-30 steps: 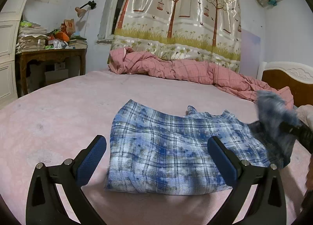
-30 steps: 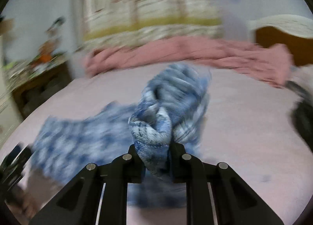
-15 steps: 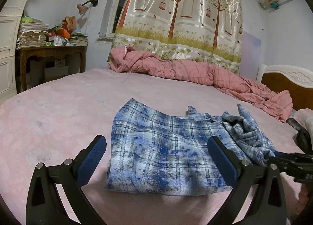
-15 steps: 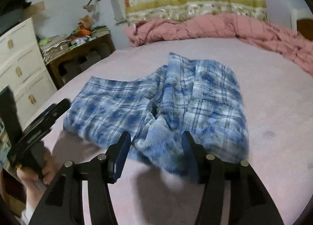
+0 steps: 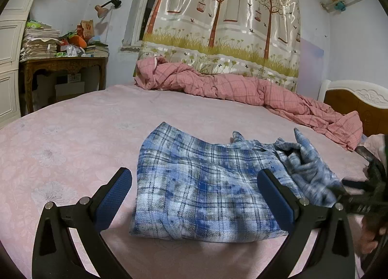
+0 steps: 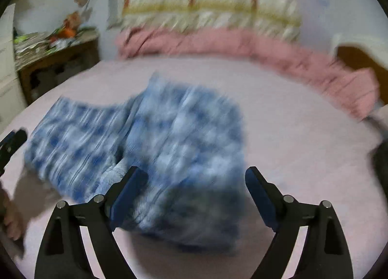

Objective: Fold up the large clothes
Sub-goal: 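Grasp the shirt edge with the right gripper and fold it over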

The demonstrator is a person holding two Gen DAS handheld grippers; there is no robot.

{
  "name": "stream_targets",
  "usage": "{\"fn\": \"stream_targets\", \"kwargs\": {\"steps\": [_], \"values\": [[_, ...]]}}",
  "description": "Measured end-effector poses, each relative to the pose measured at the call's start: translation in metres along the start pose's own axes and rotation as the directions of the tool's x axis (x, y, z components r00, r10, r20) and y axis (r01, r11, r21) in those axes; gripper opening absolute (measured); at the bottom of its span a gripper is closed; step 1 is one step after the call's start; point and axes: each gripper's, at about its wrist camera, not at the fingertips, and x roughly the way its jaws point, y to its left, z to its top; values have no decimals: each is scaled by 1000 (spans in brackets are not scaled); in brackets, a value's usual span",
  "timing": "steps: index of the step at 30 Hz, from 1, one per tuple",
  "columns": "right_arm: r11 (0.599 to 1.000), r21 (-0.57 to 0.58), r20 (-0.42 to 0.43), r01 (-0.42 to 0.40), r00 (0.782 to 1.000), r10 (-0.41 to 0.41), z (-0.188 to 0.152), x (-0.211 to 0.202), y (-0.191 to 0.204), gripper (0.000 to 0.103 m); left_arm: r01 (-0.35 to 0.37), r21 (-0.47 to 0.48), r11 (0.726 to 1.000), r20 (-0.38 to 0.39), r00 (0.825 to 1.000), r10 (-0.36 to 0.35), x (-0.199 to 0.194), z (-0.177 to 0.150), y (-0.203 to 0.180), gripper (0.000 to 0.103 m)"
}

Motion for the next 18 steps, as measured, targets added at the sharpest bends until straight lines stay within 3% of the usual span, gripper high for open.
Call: {"fn": "stream_targets", "kwargs": {"steps": [8,13,15,18], "values": [[999,-19,-58,51,997,-52,-4,20,2,97,-16,-10,1000,13,1000,17,-3,-1,1,103],[999,26,17,21,1000,-22,-10,-1,-8,97,-45,-105,993,67,996,52,-20,-3,19,103],[999,27,35,24,999,-25,-14,-12,-13,97,-55,-172,984,15,998,59,-15,-1,35,103],[999,-6,64,45,997,-44,-23,-28,-16,97,-71,-202,977,-160,986,39,13,1,51,103]]}}
